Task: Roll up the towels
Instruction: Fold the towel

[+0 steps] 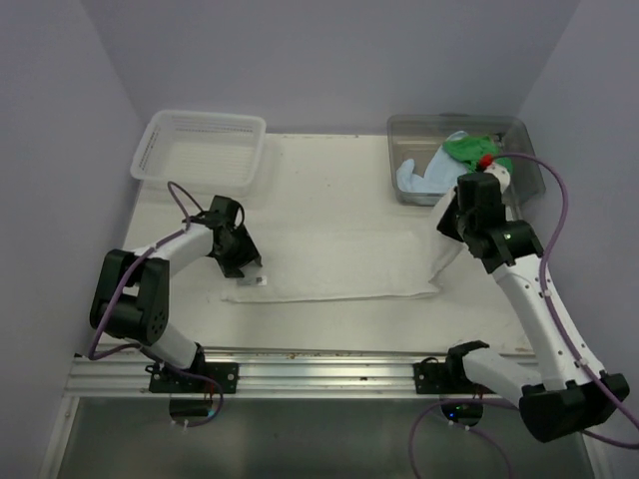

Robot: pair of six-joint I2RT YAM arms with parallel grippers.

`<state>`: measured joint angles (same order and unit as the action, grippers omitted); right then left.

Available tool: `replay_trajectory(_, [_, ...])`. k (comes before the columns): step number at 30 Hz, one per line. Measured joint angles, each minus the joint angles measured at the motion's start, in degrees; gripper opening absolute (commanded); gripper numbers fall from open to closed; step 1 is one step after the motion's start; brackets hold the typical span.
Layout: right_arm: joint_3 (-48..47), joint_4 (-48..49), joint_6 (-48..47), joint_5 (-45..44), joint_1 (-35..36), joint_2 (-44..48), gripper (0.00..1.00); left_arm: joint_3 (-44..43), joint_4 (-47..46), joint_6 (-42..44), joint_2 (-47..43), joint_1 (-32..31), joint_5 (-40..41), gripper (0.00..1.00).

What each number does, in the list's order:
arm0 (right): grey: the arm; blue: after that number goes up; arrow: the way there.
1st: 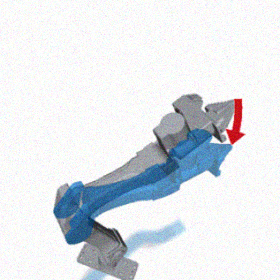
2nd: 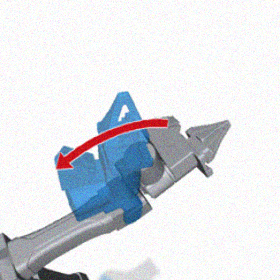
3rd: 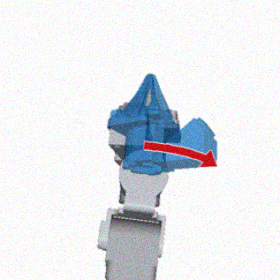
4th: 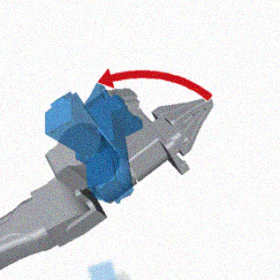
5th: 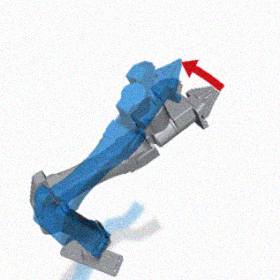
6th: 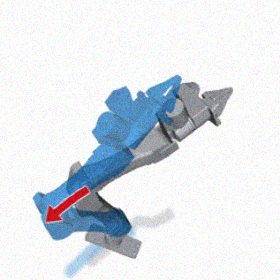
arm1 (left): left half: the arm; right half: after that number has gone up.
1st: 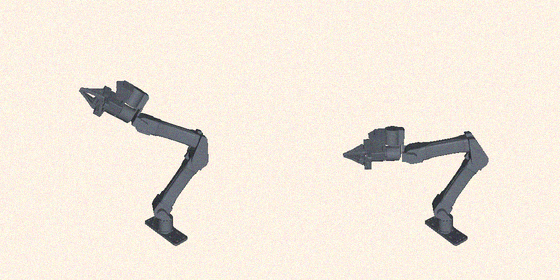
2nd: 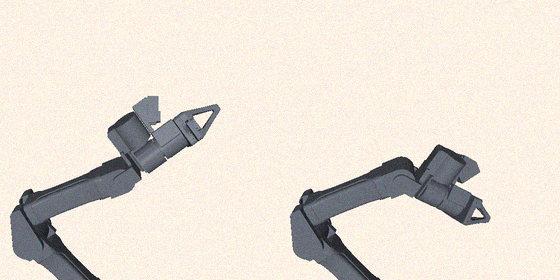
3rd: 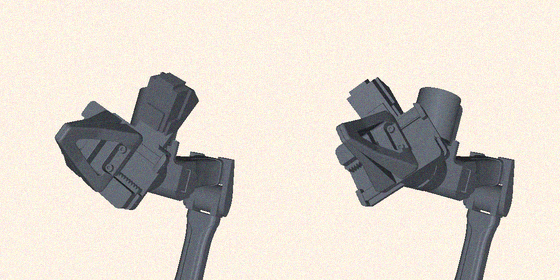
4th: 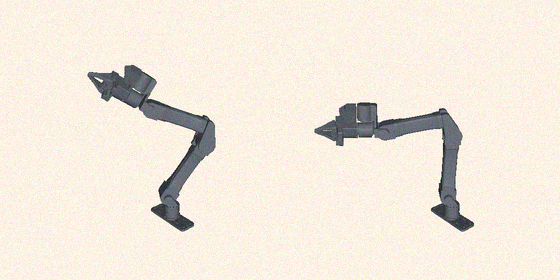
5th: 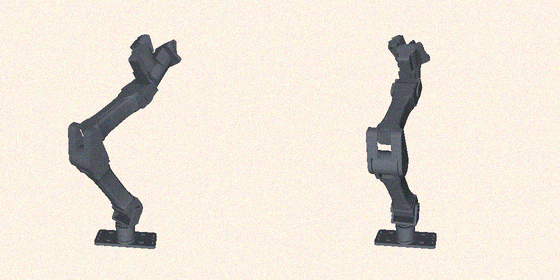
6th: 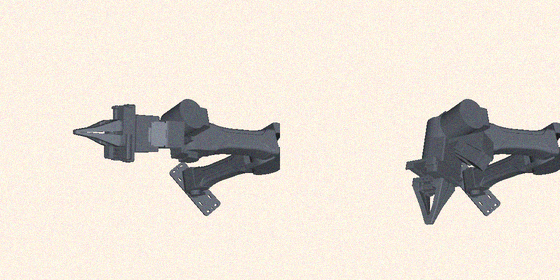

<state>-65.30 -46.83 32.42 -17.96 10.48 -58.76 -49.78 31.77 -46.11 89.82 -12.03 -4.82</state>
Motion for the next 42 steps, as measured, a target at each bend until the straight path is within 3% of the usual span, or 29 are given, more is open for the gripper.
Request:
replay_trajectory(9, [-9.25,2.67,6.43,-3.08,26.67,-15.32,0.00,-0.13,-0.74,-0.46,0.28,-1.29,-0.13,0.59])
replay_trajectory(14, [-16.39,6.25,7.67,-2.32,36.28,-27.89,0.00,-0.11,-0.83,-0.37,0.20,-1.29,-0.11,0.60])
replay_trajectory(21, [-19.89,8.87,7.67,-0.92,38.58,-34.95,0.00,-1.92,1.62,2.47,-5.55,-0.31,1.38,0.61])
replay_trajectory(27, [-20.13,9.18,7.63,-0.44,38.42,-34.93,0.00,-4.79,2.16,5.53,-10.47,7.23,0.79,0.59])
replay_trajectory(33, [-21.53,9.29,7.39,1.14,38.53,-36.06,0.00,-3.82,2.49,6.75,-9.16,10.54,2.03,0.49])
replay_trajectory(37, [-22.56,9.31,7.19,1.75,39.19,-37.73,0.00,-1.53,2.49,6.71,-8.31,10.80,3.61,0.36])
replay_trajectory(42, [-24.83,9.31,6.93,2.73,40.61,-40.79,0.00,1.03,1.75,6.73,-5.57,10.91,5.29,0.34])
